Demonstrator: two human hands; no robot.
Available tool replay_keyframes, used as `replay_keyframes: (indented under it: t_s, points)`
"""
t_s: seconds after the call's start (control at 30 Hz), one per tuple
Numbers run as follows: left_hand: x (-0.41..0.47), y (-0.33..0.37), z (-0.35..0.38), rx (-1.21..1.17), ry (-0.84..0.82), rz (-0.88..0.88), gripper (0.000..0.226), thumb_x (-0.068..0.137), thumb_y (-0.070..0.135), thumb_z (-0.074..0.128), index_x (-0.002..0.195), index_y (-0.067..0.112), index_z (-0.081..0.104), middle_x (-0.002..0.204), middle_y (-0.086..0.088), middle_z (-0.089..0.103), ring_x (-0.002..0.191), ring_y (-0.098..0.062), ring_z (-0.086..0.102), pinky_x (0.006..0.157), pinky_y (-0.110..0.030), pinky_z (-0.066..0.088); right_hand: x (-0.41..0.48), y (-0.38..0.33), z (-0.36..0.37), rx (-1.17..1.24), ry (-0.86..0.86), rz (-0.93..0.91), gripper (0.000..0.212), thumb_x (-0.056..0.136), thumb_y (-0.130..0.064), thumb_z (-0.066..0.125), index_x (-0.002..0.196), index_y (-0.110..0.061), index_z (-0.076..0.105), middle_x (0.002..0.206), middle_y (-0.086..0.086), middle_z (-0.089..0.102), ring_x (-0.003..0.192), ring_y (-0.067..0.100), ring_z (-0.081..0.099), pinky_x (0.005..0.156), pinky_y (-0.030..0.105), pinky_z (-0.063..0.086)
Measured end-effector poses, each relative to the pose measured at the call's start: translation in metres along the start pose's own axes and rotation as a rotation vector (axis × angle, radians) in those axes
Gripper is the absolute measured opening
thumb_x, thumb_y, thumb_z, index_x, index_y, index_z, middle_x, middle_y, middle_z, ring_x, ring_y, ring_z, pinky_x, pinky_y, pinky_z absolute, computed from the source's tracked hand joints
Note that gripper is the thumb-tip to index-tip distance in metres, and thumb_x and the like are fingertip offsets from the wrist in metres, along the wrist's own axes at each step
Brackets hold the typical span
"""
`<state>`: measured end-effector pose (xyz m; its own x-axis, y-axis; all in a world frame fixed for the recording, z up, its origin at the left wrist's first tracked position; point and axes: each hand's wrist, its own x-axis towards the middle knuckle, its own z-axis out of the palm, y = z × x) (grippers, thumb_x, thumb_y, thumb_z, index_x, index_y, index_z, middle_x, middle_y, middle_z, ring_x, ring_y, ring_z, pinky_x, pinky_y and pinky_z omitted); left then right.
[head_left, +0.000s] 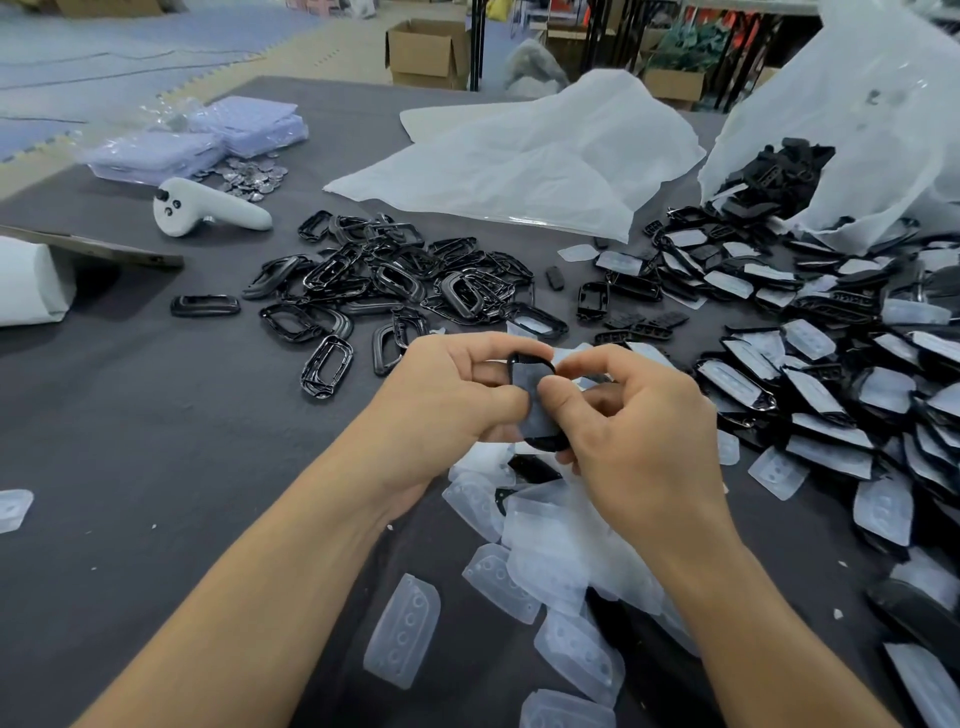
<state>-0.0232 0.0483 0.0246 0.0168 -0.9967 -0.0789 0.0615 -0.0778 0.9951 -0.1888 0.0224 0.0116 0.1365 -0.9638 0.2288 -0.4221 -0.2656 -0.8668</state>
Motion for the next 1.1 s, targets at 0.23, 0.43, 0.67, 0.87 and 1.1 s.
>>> replay_keyframes:
  t_s: [0.23,0.43,0.67,0.87,1.1]
  points:
    - [-0.0020,0.0009,-0.0007,0.033,-0.051,0.010,0.039,0.089,-0.016,0.063,0.114,0.012,0.075,0.088,-0.009,0.080,0.083,-0.021,0.079,0.081,-0.029,0.063,0.0021,0.0020,-0.0004,-0.007,0.032,-0.010,0.010,0.087,-0.041,0.078,0.088,-0.035,0.069,0.063,-0.018,0.071,0.056,0.004,0.068,0.056,0.023,0.052]
    - [-0.0001,0.0010,0.0038,-0.001,0.048,-0.045,0.027,0.095,-0.004,0.061,0.106,0.012,0.080,0.094,-0.009,0.080,0.087,-0.020,0.079,0.069,-0.027,0.062,0.0032,0.0024,-0.0038,-0.010,0.070,-0.086,0.015,0.084,-0.036,0.083,0.076,-0.030,0.071,0.061,-0.022,0.070,0.056,-0.001,0.068,0.052,0.013,0.048]
    - [0.0016,-0.0024,0.0050,0.060,0.107,-0.028,0.026,0.095,-0.001,0.063,0.095,0.016,0.083,0.088,-0.014,0.079,0.074,-0.015,0.074,0.063,-0.023,0.059,0.0024,0.0013,-0.0036,0.001,0.062,-0.121,0.016,0.086,-0.029,0.082,0.074,-0.027,0.071,0.061,-0.017,0.071,0.057,0.005,0.069,0.053,0.017,0.051]
    - [0.0011,-0.0009,0.0021,-0.064,0.016,-0.070,0.035,0.090,-0.008,0.057,0.095,0.013,0.083,0.093,-0.013,0.081,0.084,-0.023,0.079,0.066,-0.025,0.061,0.0033,0.0021,-0.0040,-0.032,0.071,-0.110,0.016,0.089,-0.029,0.079,0.075,-0.027,0.071,0.062,-0.014,0.070,0.059,0.009,0.068,0.057,0.029,0.054]
    - [0.0003,-0.0013,0.0022,0.048,0.056,-0.069,0.024,0.091,0.001,0.063,0.098,0.014,0.083,0.088,-0.010,0.080,0.080,-0.017,0.078,0.064,-0.025,0.060,0.0011,0.0008,-0.0034,-0.080,0.083,-0.184,0.016,0.089,-0.029,0.079,0.076,-0.028,0.070,0.065,-0.018,0.069,0.060,0.007,0.068,0.053,0.024,0.051]
